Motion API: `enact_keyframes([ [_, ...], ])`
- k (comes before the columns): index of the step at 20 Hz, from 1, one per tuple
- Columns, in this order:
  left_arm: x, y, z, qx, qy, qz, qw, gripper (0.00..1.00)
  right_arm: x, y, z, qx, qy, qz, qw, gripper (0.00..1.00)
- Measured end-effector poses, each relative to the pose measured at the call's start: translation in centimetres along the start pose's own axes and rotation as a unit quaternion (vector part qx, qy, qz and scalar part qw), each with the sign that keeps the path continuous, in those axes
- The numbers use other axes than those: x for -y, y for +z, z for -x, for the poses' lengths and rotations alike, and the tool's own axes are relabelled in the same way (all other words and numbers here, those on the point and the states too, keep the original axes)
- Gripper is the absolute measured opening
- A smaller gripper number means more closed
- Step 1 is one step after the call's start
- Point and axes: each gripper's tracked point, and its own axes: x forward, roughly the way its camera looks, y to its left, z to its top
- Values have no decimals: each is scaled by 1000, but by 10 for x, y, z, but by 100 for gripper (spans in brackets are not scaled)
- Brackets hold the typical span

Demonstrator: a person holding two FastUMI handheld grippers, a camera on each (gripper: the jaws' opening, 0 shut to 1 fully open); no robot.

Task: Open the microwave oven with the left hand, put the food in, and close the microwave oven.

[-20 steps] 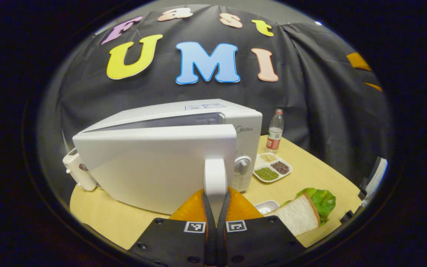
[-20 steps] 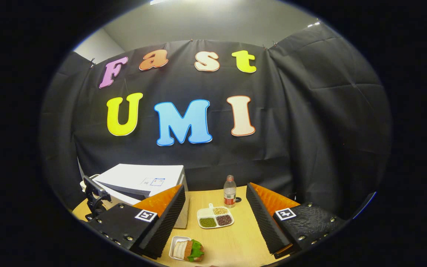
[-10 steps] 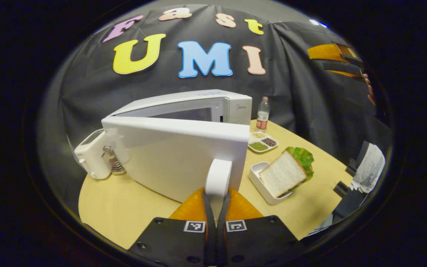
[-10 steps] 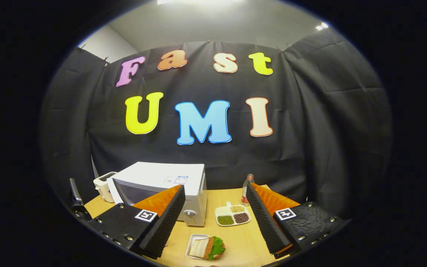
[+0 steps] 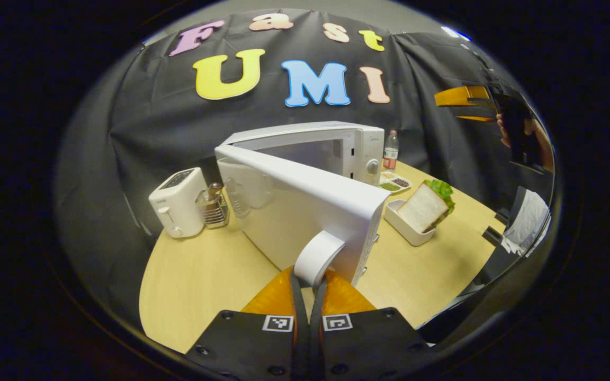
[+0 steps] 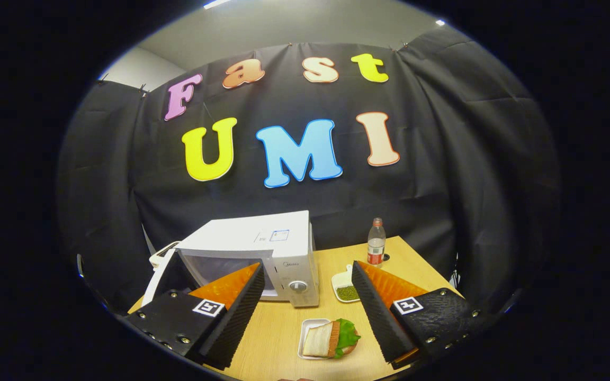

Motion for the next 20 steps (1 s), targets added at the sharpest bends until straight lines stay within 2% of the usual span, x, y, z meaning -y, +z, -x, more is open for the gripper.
enact_keyframes([
  [4, -39, -14, 16, 3, 17, 11, 1000, 6, 10, -39, -13, -58, 4, -14, 998, 100],
  [7, -70, -21, 26, 7, 31, 21, 999, 6, 30, -76, -26, -115, -10, -24, 993, 100],
  [13, -115, -32, 36, 17, 49, 39, 998, 5, 64, -154, -42, -233, -28, -65, 970, 100],
  [15, -124, -35, 37, 21, 52, 49, 997, 5, 73, -171, -44, -255, -32, -77, 963, 100],
  [18, -127, -39, 38, 25, 47, 74, 996, 14, 73, -195, -49, -291, -22, -104, 951, 100],
  [20, -128, -44, 48, 23, 61, 75, 995, 18, 76, -204, -51, -308, -12, -120, 944, 100],
])
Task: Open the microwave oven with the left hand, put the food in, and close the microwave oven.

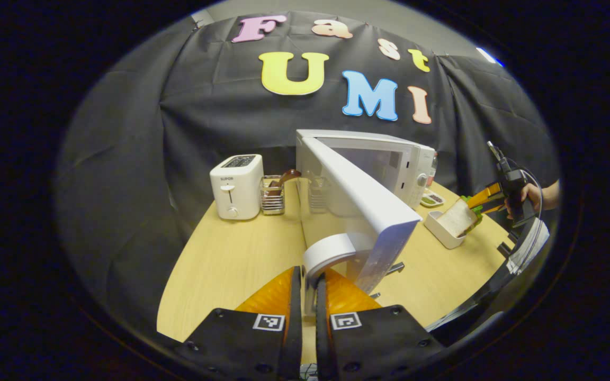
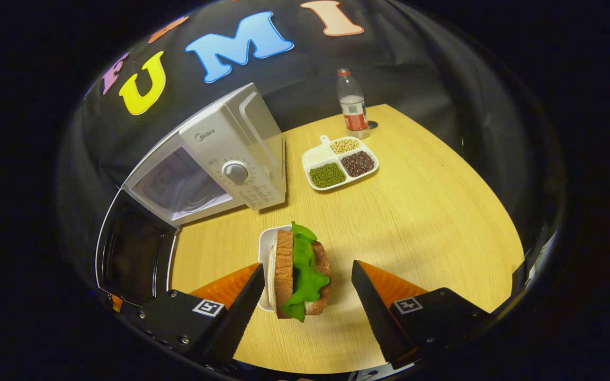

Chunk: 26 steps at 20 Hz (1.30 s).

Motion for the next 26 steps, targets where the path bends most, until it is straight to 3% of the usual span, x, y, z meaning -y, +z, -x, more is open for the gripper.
enact_keyframes([
  [4, -6, 3, 46, -1, 66, -7, 998, 22, -5, -2, -4, -23, 36, -20, 999, 94],
  [8, 37, 104, 97, 94, 114, 8, 989, 19, -15, -15, -14, -68, 69, -27, 995, 92],
  [10, 71, 153, 103, 140, 132, -2, 981, 27, -11, -21, -19, -83, 72, -21, 994, 87],
  [11, 97, 178, 104, 159, 125, -11, 979, 27, -12, -26, -20, -93, 78, -25, 992, 81],
  [13, 151, 219, 100, 195, 99, -28, 975, 76, -16, -28, -19, -102, 98, -41, 989, 81],
  [14, 174, 235, 103, 209, 90, -31, 973, 100, -16, -23, -19, -98, 105, -57, 988, 74],
  [15, 194, 249, 96, 221, 78, -33, 972, 93, -19, -24, -19, -98, 110, -68, 987, 52],
  [16, 206, 261, 95, 233, 72, -34, 969, 100, -23, -23, -18, -98, 122, -68, 985, 43],
  [17, 218, 273, 95, 244, 64, -33, 967, 100, -20, -22, -17, -94, 122, -66, 986, 41],
  [18, 227, 281, 92, 253, 57, -32, 965, 100, -21, -22, -16, -94, 123, -70, 985, 27],
  [22, 234, 294, 86, 265, 43, -41, 963, 100, -32, -3, 3, -57, 129, -65, 988, 27],
  [26, 214, 304, 84, 271, 33, -44, 961, 97, -73, 23, 34, -15, 172, -79, 982, 27],
])
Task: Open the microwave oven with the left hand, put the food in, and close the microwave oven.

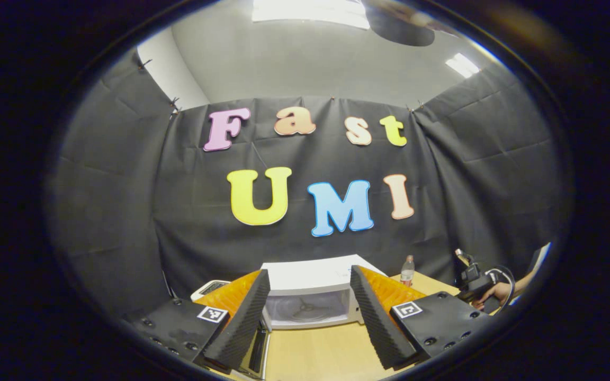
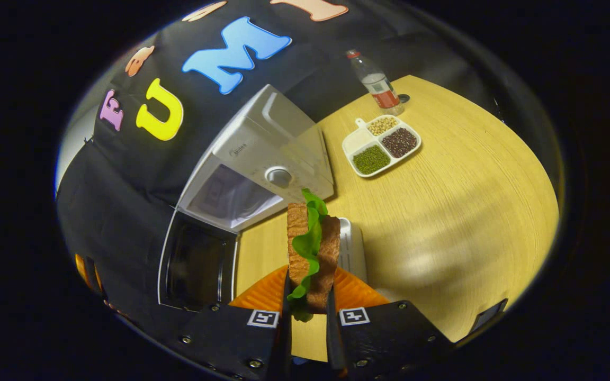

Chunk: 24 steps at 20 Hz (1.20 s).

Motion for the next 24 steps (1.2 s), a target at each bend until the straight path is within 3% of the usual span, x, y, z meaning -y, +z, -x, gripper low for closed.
enact_keyframes([
  [7, -52, 4, -1, 12, -6, 1, 1000, 100, -100, 2, -4, 34, 110, -78, 990, 27],
  [8, -62, 3, 3, 12, -5, 2, 1000, 100, -110, 0, -10, 37, 119, -90, 988, 27],
  [9, -71, 1, 3, 12, -3, 3, 1000, 91, -118, -2, -14, 39, 126, -98, 986, 27],
  [10, -82, -2, 6, 10, 0, 4, 1000, 97, -126, -3, -20, 42, 130, -106, 985, 27],
  [11, -92, -4, 9, 9, 5, 5, 1000, 97, -134, -6, -27, 45, 134, -115, 983, 27],
  [14, -123, -12, 18, 3, 14, 10, 1000, 100, -146, -8, -58, 62, 123, -127, 982, 27],
  [18, -162, -19, 28, -3, 26, 4, 1000, 97, -163, -9, -103, 75, 106, -148, 980, 27],
  [24, -214, -31, 40, -17, 53, 5, 998, 100, -177, 6, -179, 115, 81, -210, 968, 27],
])
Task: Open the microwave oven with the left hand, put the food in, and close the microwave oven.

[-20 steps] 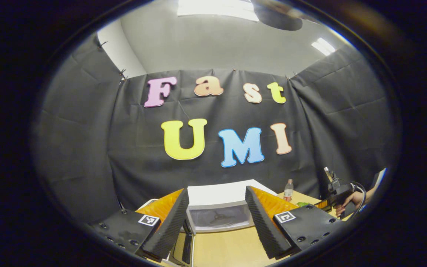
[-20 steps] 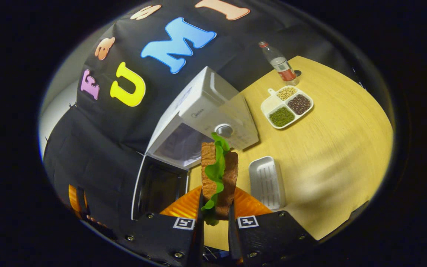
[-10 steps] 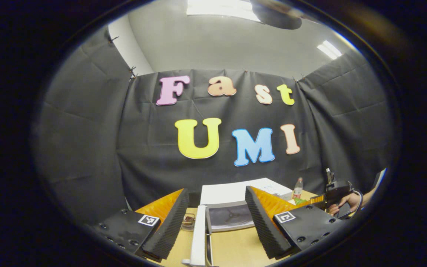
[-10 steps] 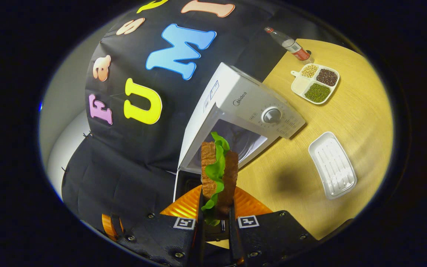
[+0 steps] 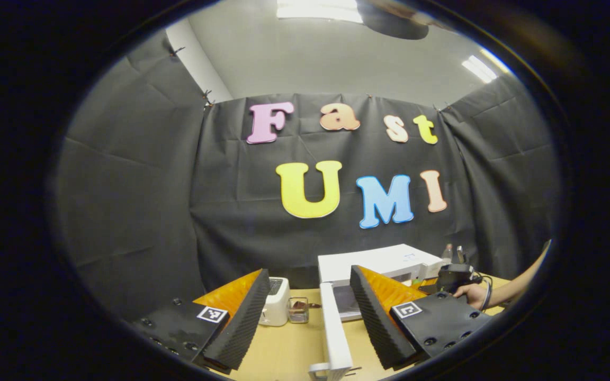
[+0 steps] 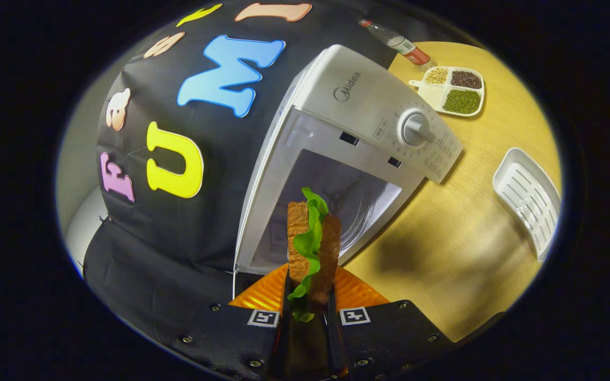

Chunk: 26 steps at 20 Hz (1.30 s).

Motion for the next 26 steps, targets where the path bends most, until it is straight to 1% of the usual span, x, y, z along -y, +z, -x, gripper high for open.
enact_keyframes([
  [1, -7, -3, 1, -4, 5, 1, 1000, 100, 1, 0, -13, 12, -1, -7, 1000, 27],
  [2, -14, -7, 1, -8, 10, 2, 1000, 97, 4, 1, -24, 25, -7, -16, 1000, 27],
  [7, -42, -22, 6, -28, 34, 8, 999, 97, 9, 1, -78, 78, -23, -71, 994, 27],
  [9, -47, -30, 6, -39, 39, 9, 998, 97, 14, -3, -99, 82, -36, -86, 992, 27],
  [11, -55, -37, 9, -49, 43, 11, 998, 97, 15, -1, -118, 91, -38, -105, 990, 27],
  [12, -59, -36, 10, -51, 47, 12, 998, 100, 14, 1, -126, 96, -39, -112, 988, 27],
  [13, -61, -35, 10, -52, 50, 12, 997, 100, 14, 2, -134, 102, -42, -117, 987, 33],
  [14, -63, -38, 11, -54, 53, 13, 997, 97, 14, 3, -142, 111, -41, -120, 986, 27],
  [15, -64, -40, 9, -56, 55, 13, 997, 100, 14, 6, -150, 119, -42, -123, 984, 27],
  [16, -65, -43, 7, -59, 56, 12, 997, 97, 13, 8, -156, 124, -43, -124, 983, 27],
  [17, -66, -45, 7, -61, 57, 11, 996, 100, 13, 9, -159, 125, -49, -122, 983, 28],
  [18, -70, -45, 10, -60, 56, 12, 997, 97, 16, 9, -159, 120, -62, -113, 984, 34],
  [19, -68, -43, 8, -58, 54, 14, 997, 97, 17, 9, -158, 113, -68, -100, 986, 41],
  [20, -65, -43, 5, -57, 47, 18, 997, 100, 22, 9, -157, 107, -81, -85, 987, 41],
  [21, -63, -43, 3, -55, 42, 22, 997, 100, 26, 10, -153, 105, -90, -76, 987, 45],
  [22, -60, -44, -1, -53, 38, 24, 998, 100, 32, 6, -150, 96, -108, -71, 987, 44],
  [23, -56, -43, -7, -52, 34, 25, 998, 100, 37, 4, -142, 90, -119, -66, 987, 56],
  [24, -53, -42, -11, -50, 28, 25, 998, 97, 42, 3, -134, 86, -130, -53, 986, 60],
  [25, -49, -41, -15, -47, 21, 26, 998, 100, 48, 6, -123, 88, -141, -38, 985, 69],
  [26, -44, -40, -18, -45, 14, 26, 999, 100, 51, 9, -114, 90, -146, -21, 985, 70],
])
